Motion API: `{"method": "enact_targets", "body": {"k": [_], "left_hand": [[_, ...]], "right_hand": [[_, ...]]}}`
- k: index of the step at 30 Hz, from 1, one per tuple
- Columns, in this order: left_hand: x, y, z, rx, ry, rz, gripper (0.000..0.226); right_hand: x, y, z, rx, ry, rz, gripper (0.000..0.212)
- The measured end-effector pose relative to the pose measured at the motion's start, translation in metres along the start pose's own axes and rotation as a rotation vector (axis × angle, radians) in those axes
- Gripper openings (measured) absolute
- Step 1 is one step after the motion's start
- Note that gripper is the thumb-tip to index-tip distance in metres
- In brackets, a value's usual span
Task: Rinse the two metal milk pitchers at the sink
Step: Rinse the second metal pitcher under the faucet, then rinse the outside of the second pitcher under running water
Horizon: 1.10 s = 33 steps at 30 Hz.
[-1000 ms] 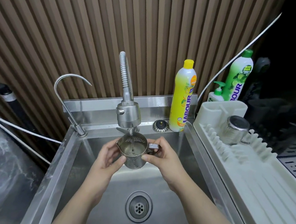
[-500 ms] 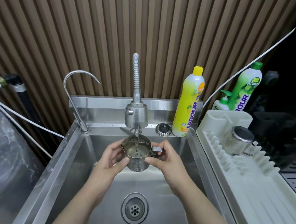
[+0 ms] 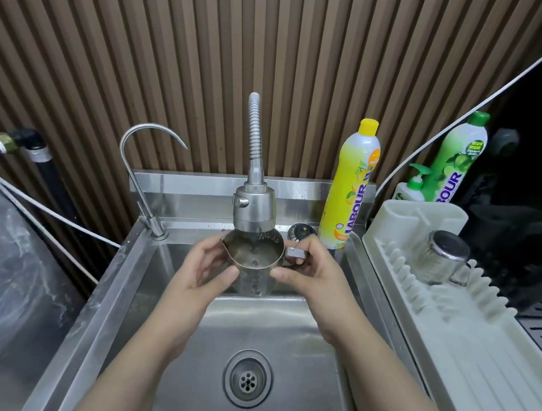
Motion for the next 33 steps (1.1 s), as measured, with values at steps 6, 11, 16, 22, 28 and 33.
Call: {"method": "enact_targets", "body": {"k": [6,11,16,22,28,33], "left_hand": [[-0.011,0.002,0.006,0.018,-0.023,0.022,0.051],[0.006,0.002,-0.001,-0.043,0.06,0.029,0.056],[0.032,-0.002,-0.011,-0.108,0.269,-0.01,0.024],[0.095,-0.006,-0.029,-0.084,0.707,0.026,0.027],[0.15,-0.023,-0.042,-0.082,0.974,0.039,0.034],[0.166,-0.024,-0.054,-0.17,1.103,-0.053,0.044]], "right_hand": [[0.012,-0.002,0.002,0.012,0.023,0.019,0.035],[-0.007,-0.001,-0.003,0.01,-0.15,0.057,0.033],[-0.04,-0.006,-0.004,0.061,-0.369,-0.007,0.035],[-0.095,-0.012,-0.011,0.034,-0.668,-0.215,0.036],[-0.167,-0.015,-0.033,-0.111,-0.894,-0.164,0.041],[-0.197,-0.021,-0.046,-0.188,-0.94,-0.097,0.036]]}}
Point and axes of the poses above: each hand's wrist, its own z-axis towards the middle knuckle, its own y-axis out of the back of the hand, x = y × z, the point moved 3 cm from there along z, towards the middle knuckle, and after that the axes turned 5 degrees about -x, right-handed, at the moved point
